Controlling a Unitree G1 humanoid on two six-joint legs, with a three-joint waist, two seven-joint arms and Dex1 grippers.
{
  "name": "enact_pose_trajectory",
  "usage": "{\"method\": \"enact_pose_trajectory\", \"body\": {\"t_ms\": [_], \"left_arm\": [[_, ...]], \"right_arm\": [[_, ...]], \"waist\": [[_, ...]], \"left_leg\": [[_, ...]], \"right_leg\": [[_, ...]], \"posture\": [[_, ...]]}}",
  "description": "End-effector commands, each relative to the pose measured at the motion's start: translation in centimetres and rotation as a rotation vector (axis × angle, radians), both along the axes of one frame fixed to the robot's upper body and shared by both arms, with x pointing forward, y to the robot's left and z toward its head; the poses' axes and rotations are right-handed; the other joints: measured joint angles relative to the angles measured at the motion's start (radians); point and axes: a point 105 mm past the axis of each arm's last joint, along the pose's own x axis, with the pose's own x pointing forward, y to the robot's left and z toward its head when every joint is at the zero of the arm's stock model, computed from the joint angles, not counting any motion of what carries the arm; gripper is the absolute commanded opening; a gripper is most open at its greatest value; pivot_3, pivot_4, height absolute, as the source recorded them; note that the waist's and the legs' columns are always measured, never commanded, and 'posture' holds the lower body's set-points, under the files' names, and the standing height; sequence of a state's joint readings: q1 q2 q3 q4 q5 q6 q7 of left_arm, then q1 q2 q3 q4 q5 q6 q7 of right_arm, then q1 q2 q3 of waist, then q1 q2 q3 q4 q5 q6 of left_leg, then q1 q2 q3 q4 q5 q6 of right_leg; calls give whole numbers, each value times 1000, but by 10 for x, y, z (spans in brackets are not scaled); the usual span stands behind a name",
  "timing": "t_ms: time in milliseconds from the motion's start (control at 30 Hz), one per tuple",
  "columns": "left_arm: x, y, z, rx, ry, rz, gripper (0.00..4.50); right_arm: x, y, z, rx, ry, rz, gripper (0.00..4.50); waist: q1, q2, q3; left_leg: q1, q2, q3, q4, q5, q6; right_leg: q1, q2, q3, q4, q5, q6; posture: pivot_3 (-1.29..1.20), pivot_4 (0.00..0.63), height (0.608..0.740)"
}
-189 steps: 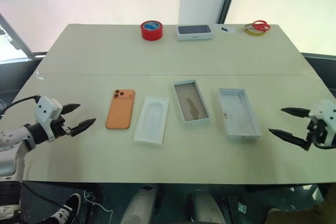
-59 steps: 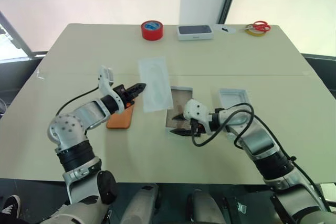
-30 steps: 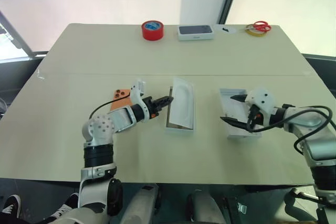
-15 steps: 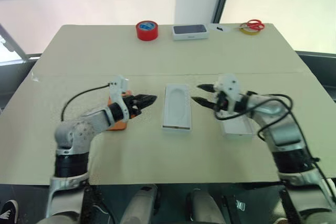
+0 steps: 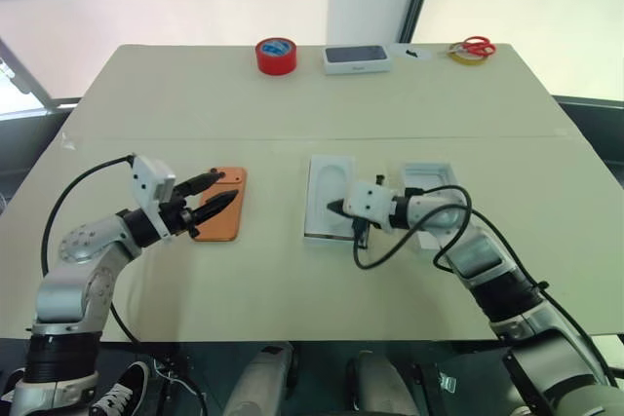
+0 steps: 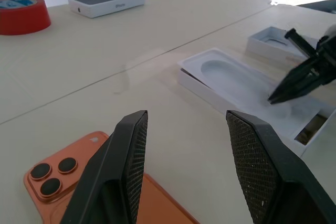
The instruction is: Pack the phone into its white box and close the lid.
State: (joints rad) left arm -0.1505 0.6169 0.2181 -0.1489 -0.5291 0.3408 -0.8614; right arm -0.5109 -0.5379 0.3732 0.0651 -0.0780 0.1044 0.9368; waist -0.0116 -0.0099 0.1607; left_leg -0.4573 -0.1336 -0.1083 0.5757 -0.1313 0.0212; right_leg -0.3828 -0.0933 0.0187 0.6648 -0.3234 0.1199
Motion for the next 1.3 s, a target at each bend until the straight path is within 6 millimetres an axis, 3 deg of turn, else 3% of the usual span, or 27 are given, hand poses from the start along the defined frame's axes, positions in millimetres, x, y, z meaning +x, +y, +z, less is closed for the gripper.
{"method": "enact_pose_trajectory", "body": {"t_ms": [33,267,433,567,767,900,1000,1100,1300], "left_arm": [[-1,1,3,55,-8,34,2521],[1,5,0,78,19,62,2521],[9,14,5,-27,94,100,2521],[27,51,6,-201,242,262,2521],[37,82,-19,-190,394,402,2521],[40,85,-25,-300,545,401,2521],[39,76,-25,-310,599,338,2521],[37,71,-36,-279,672,321,2521],[30,58,-54,-202,739,265,2521]], "right_arm": [[-8,5,14,3,-12,63,31],[-17,11,24,17,13,116,31],[2,14,39,73,-69,44,31],[27,35,80,266,-166,-31,31],[37,86,86,307,-189,1,31],[32,129,74,263,-184,47,31],[28,147,49,120,-200,85,31],[28,153,26,7,-192,91,31],[25,157,10,-46,-172,105,31]], "waist": [[-1,0,0],[0,0,0],[0,0,0],[-8,0,0],[-9,0,0],[-3,-1,0],[-5,-1,0],[-8,-1,-1],[-10,-1,-1]], "left_leg": [[0,0,0,0,0,0],[0,1,0,0,0,0],[0,1,0,0,0,0],[0,2,0,0,0,0],[0,4,0,-1,3,-2],[0,4,-1,-1,3,-5],[0,3,-1,-1,4,-6],[0,3,-1,-1,7,-11],[0,4,-1,-2,7,-12]], "right_leg": [[0,0,0,0,0,0],[0,1,0,0,0,0],[0,1,0,0,0,0],[-1,3,0,2,0,0],[-3,5,1,2,0,0],[-3,7,1,3,1,-1],[-3,8,1,4,1,-1],[-4,8,1,4,1,-1],[-5,10,2,5,1,-2]], "posture": [[0,150,740],[0,150,740],[0,150,740],[0,150,740],[0,150,740],[0,150,740],[0,150,740],[0,150,740],[0,150,740]]}}
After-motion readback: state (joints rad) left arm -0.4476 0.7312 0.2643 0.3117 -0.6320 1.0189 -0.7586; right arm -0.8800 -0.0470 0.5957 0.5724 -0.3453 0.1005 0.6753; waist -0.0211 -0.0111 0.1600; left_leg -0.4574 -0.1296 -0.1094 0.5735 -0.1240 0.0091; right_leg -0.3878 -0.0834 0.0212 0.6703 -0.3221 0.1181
